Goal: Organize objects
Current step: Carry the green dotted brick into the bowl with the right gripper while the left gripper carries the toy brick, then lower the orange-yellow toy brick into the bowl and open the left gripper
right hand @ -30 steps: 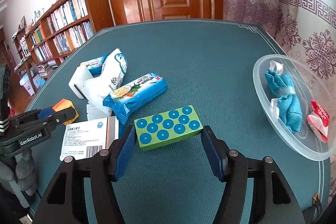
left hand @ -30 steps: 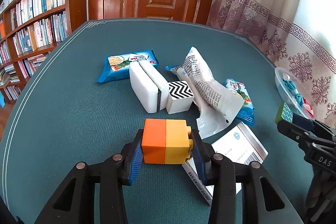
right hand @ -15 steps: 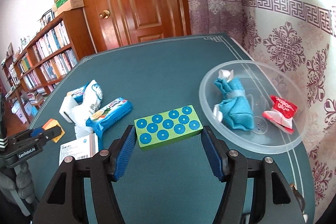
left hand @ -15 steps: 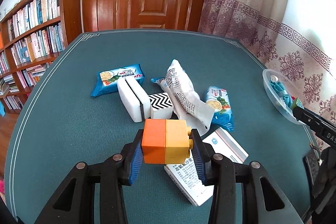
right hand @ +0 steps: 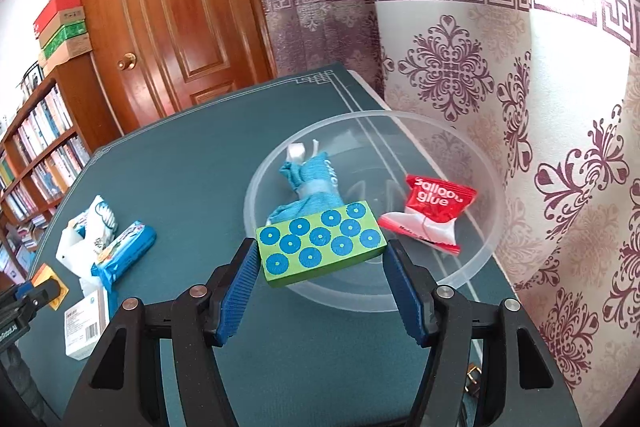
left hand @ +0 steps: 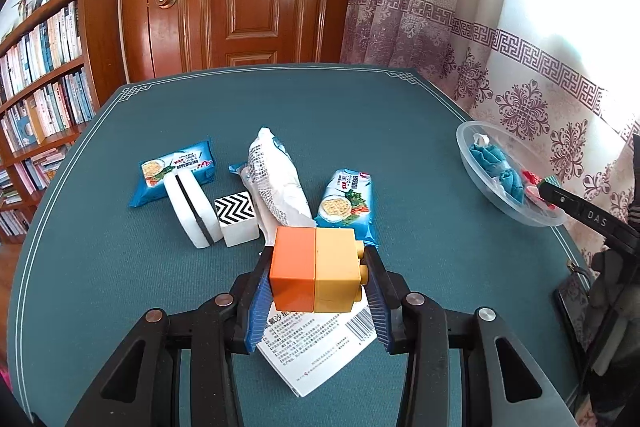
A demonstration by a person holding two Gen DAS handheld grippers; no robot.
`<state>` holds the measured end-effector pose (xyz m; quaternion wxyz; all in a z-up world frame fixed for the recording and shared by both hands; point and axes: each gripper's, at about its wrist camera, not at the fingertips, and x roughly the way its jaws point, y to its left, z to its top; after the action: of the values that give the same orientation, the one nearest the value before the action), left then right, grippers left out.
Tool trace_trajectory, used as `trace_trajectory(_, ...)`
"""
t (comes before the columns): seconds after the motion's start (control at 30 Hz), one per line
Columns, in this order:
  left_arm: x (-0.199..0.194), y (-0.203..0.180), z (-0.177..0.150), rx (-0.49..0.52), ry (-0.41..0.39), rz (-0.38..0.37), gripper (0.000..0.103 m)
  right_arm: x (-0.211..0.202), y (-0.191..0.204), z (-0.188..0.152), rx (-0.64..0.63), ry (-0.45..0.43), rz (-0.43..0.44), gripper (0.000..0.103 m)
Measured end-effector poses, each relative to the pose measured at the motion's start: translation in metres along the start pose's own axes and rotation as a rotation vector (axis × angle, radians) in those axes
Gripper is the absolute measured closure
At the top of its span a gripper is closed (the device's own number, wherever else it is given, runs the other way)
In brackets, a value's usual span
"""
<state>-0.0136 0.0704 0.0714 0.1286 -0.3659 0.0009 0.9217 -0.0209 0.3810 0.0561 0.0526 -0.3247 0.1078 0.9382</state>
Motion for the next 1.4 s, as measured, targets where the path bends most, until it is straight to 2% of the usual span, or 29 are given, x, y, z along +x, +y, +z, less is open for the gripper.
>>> trace_trajectory(0.23, 0.001, -0.014, 0.004, 0.026, 0.002, -0.010, 0.058, 0.012, -0.019, 0.000, 0.055, 0.016, -0.016, 0.038)
trace_trajectory(0.57, 0.005, -0.040, 0.012, 0.074, 0.010, -0.045, 0.058, -0.003, -0.021, -0.008, 0.047, 0.004, 0.012, 0.038)
trace_trajectory(0.87, 0.016, -0.081, 0.027, 0.129, 0.027, -0.130, 0.058, -0.025, -0.020, -0.018, 0.024, -0.009, 0.044, 0.038)
trace_trajectory(1.13, 0.034, -0.126, 0.044, 0.181, 0.047, -0.214, 0.058, -0.034, -0.034, -0.023, 0.031, -0.017, 0.035, 0.038)
trace_trajectory(1.4, 0.055, -0.167, 0.056, 0.246, 0.059, -0.243, 0.058, -0.033, -0.048, -0.027, 0.068, -0.010, 0.030, 0.038)
